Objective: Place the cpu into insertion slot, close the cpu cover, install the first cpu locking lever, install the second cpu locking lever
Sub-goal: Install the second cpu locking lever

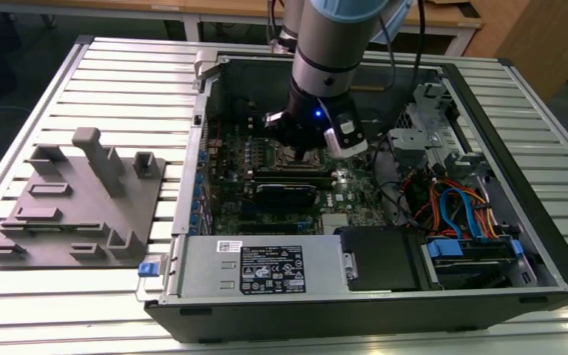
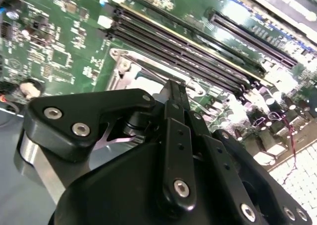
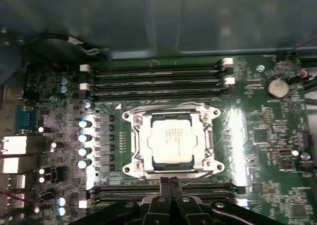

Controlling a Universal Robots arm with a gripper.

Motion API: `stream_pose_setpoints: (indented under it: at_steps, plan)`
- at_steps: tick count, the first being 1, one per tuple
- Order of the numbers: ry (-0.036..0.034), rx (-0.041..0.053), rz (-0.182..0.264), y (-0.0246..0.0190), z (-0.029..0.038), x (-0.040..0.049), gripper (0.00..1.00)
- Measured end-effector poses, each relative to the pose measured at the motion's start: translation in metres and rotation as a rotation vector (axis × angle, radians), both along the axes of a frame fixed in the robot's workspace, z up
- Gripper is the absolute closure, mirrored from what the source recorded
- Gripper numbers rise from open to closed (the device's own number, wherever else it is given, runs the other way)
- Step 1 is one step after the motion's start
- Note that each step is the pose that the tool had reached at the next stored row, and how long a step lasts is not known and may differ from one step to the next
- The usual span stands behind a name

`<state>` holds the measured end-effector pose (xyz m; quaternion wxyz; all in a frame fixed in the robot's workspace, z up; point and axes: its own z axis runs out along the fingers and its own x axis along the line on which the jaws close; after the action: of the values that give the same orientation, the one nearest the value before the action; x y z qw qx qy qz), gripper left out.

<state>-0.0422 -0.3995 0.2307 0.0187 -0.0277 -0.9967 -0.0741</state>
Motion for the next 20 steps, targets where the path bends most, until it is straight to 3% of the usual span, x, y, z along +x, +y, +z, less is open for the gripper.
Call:
stream_pose_setpoints:
  at_steps: [15,17,20]
  plan:
    - [0.0191,0.0074,-0.019,-0.0054,-0.0051,-0.0102,0.9]
    - [0.0208,0.0114,-0.022,-0.0072,-0.0054,-0.0116,0.9]
    - [0.0221,0.0266,-0.024,-0.0098,-0.0056,-0.0138,0.9]
